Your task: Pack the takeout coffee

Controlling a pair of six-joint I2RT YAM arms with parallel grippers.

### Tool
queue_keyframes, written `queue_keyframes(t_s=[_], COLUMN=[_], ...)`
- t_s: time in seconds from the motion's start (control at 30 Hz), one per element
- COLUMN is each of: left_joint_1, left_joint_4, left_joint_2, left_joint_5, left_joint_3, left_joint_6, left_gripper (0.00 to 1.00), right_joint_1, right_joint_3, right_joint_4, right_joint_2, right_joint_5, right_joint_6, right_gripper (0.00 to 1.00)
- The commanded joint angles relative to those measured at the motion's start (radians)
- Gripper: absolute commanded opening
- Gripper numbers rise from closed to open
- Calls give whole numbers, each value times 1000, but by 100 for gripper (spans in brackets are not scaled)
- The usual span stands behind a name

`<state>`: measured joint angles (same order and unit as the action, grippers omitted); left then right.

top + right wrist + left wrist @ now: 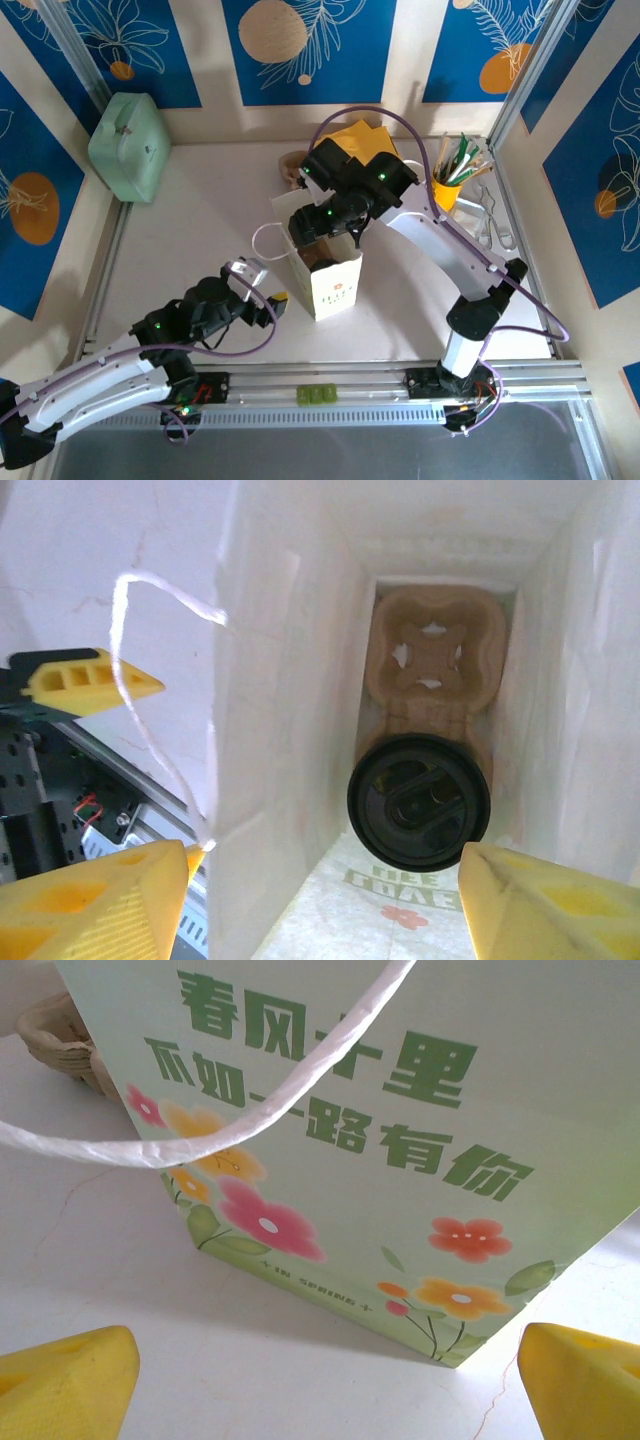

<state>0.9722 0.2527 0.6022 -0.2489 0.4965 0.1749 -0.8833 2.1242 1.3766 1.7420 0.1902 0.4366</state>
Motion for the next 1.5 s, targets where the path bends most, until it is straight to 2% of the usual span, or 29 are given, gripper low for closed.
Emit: queue_keyframes(t_s=[0.0,0.3,0.47,0.8,1.0,1.33,1.47], left_joint_1=[6,7,7,6,6,6,6], left_joint_4=[3,4,6,10,11,25,29], left_joint_2=[-13,-12,-13,-11,-12,-32,-47], left_joint_5=[-20,-40,-64,-92,-92,-97,-97], left_joint_3=[37,47,50,49,50,41,33], left_joint_6=[2,-8,-9,-30,-31,-16,-8], left_gripper=[97,97,97,98,98,98,98], right_joint_1=[8,52,114,350,494,687,797], right_joint_3=[58,122,106,-92,-248,-356,-402], right_joint_4=[11,13,-8,-168,-372,-519,-536], right_joint_2=[-29,-50,-90,-251,-332,-325,-317], right_joint_5=[-19,54,88,135,138,160,68], right_joint_6=[-27,-72,-99,-187,-236,-244,-199], right_gripper=[72,71,72,80,80,82,82])
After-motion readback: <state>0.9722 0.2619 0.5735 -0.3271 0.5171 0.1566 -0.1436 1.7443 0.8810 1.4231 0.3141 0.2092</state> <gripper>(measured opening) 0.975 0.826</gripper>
